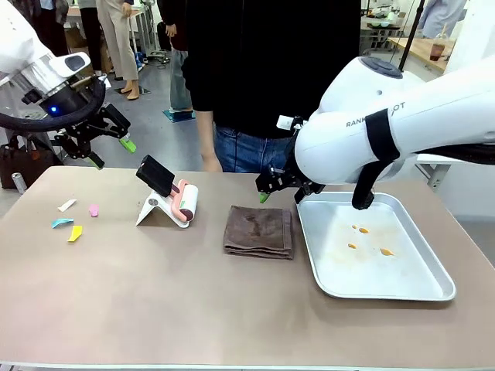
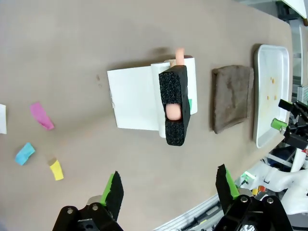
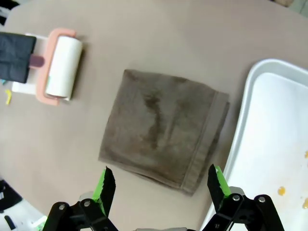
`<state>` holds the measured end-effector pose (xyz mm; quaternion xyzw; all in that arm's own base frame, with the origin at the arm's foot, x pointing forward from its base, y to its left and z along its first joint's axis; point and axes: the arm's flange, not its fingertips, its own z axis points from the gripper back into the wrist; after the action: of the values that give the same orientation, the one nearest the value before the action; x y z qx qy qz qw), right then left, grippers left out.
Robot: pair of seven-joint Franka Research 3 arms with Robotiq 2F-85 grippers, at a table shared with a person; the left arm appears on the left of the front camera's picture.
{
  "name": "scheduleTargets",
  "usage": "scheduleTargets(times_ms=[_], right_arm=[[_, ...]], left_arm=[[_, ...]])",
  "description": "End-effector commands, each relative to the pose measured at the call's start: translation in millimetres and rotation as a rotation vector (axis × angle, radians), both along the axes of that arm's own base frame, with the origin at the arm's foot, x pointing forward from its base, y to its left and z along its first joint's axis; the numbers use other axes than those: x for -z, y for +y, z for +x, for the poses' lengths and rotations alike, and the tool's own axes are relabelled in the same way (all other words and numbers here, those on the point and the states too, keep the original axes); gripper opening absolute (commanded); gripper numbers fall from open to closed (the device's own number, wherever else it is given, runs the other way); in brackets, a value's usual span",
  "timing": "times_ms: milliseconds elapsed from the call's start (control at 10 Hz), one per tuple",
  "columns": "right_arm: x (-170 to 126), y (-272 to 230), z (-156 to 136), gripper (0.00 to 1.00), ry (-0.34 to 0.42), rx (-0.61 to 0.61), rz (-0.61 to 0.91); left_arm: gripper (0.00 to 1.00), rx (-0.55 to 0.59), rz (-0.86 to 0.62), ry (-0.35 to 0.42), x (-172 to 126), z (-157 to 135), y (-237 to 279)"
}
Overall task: Clean the surface of the table.
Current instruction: Hold the Lint Roller with your left hand and the towel with your right hand.
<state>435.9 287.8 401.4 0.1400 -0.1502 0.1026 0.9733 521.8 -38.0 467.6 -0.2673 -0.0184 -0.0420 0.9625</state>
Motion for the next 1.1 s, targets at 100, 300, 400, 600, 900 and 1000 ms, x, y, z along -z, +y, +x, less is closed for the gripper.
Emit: scheduleTargets(times_ms=[100, 300, 400, 600, 900, 1000], right_arm=[[6, 0, 9, 1.0, 0.052, 0.047, -0.004], [22, 3, 22, 1.0, 0.145, 0.101, 0.005], [26, 5, 24, 1.0, 0.156, 0.098, 0.012], [32, 6, 25, 1.0, 0.164, 0.136, 0.019], [38, 13, 17, 1.0, 0.182, 0.155, 0.005], [36, 14, 14, 1.0, 0.172, 0.138, 0.014]], left_arm=[[1.0, 0.066, -0.039, 0.021, 3, -4, -9], [1.0, 0.047, -0.126, 0.062, 17, -5, -15], [1.0, 0.041, -0.152, 0.059, 24, -4, -16], [1.0, 0.034, -0.179, 0.087, 31, -1, -21], [1.0, -0.011, -0.22, 0.109, 53, 10, -26], [1.0, -0.036, -0.203, 0.11, 61, 14, -23]])
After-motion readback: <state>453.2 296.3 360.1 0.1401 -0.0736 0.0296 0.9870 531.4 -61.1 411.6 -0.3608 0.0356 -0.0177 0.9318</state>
